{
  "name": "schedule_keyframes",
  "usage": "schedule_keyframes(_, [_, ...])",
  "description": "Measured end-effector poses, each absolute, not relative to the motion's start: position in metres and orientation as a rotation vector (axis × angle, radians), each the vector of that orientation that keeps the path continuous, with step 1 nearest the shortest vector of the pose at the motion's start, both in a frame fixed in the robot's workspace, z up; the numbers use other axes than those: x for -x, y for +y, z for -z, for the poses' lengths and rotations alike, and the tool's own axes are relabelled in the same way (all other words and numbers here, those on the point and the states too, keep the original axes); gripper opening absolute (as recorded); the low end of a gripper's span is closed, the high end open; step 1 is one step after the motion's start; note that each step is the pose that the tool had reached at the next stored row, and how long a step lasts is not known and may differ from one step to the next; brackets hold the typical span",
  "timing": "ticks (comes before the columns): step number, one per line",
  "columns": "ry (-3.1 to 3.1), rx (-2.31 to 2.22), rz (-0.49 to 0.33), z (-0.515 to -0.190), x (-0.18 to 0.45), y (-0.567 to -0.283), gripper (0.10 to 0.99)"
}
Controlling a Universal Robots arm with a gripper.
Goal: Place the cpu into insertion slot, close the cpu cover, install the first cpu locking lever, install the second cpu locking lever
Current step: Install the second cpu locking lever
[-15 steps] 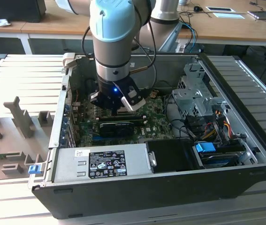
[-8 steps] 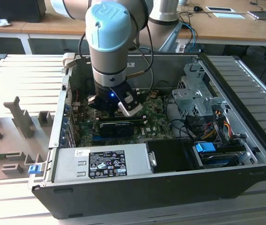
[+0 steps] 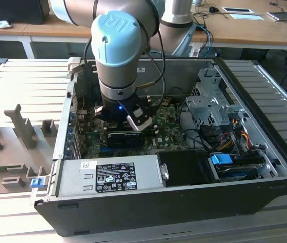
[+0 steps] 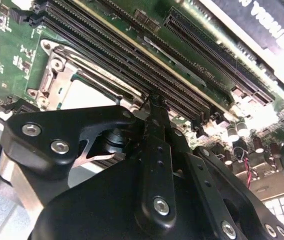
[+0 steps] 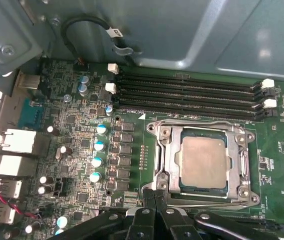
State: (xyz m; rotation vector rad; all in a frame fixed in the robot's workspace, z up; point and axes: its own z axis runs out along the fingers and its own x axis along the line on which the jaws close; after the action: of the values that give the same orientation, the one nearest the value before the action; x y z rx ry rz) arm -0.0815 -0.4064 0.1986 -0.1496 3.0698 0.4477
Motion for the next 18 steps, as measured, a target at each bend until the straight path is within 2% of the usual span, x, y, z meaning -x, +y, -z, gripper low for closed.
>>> schedule_keyframes(4, [3.060, 0.148, -0.500, -0.195, 0.082, -0.408, 0.106])
schedule_keyframes(18, [3.057, 0.148, -0.514, -0.203, 0.085, -0.409, 0.106])
